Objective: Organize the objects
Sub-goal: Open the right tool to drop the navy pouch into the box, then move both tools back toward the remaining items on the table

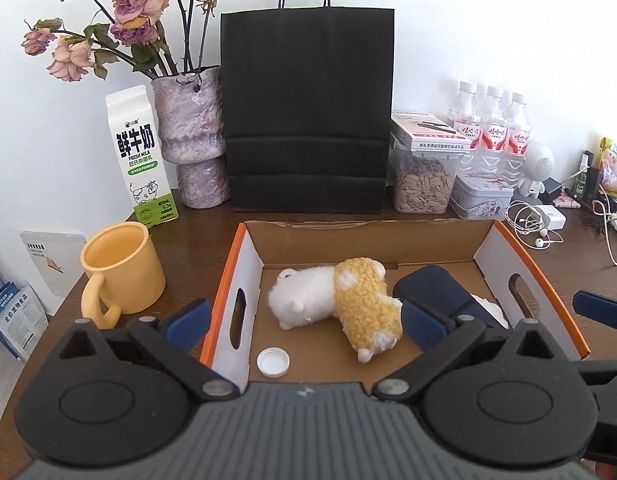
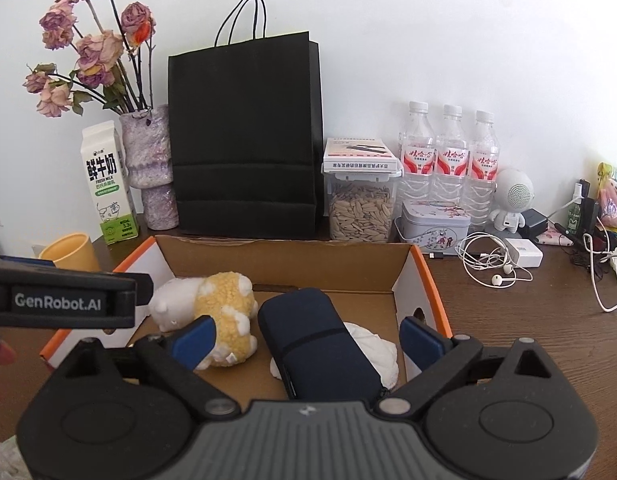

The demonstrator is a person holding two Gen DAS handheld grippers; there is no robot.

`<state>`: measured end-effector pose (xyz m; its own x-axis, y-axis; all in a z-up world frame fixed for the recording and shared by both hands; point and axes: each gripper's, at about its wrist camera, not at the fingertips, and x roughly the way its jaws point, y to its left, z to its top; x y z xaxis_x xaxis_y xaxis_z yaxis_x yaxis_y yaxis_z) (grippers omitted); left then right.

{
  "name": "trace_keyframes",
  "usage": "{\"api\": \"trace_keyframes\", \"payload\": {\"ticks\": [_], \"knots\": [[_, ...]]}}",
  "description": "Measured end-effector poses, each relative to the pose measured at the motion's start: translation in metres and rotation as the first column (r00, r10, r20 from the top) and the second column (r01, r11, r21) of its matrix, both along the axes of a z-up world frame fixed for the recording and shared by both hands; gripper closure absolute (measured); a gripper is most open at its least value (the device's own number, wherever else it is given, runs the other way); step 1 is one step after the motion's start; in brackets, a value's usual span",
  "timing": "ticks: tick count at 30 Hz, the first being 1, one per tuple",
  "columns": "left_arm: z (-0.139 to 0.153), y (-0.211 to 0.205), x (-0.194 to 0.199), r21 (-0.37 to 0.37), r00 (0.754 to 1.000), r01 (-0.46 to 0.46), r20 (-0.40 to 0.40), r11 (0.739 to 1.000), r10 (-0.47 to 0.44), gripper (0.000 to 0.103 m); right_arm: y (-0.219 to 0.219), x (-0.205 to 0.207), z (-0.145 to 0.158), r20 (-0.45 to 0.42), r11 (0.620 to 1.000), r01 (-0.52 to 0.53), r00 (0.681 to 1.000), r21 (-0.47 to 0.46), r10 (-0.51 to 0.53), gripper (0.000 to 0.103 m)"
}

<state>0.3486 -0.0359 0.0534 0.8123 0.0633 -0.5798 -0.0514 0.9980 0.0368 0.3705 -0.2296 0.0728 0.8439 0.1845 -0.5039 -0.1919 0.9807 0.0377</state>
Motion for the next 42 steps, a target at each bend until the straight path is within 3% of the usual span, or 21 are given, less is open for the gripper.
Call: {"api": "trace_keyframes", "payload": {"ticks": [10,25,42], "knots": [[0.006,0.002,-0.068,-0.015,1.000,-0.012,-0.005,1.000,0.012,0.000,-0.023,-0.071,0.016,0.024,1.000,0.006,1.000,-0.006,-0.006,0.004],[-0.030,0.017,-0.149,-0.019,0.994,-0.073,-0.089,0.997,0.071,0.000,-0.057,-0.156,-0.012,-0.029,0.999,-0.001,1.000,-0.049,-0.001,0.001],[-0.074,0.020,-0.180,-0.034,0.983,-0.097,-0.163,0.995,0.090,0.000,-0.097,-0.195,-0.053,-0.092,0.997,0.037,0.995,-0.062,-0.043,0.000]]}}
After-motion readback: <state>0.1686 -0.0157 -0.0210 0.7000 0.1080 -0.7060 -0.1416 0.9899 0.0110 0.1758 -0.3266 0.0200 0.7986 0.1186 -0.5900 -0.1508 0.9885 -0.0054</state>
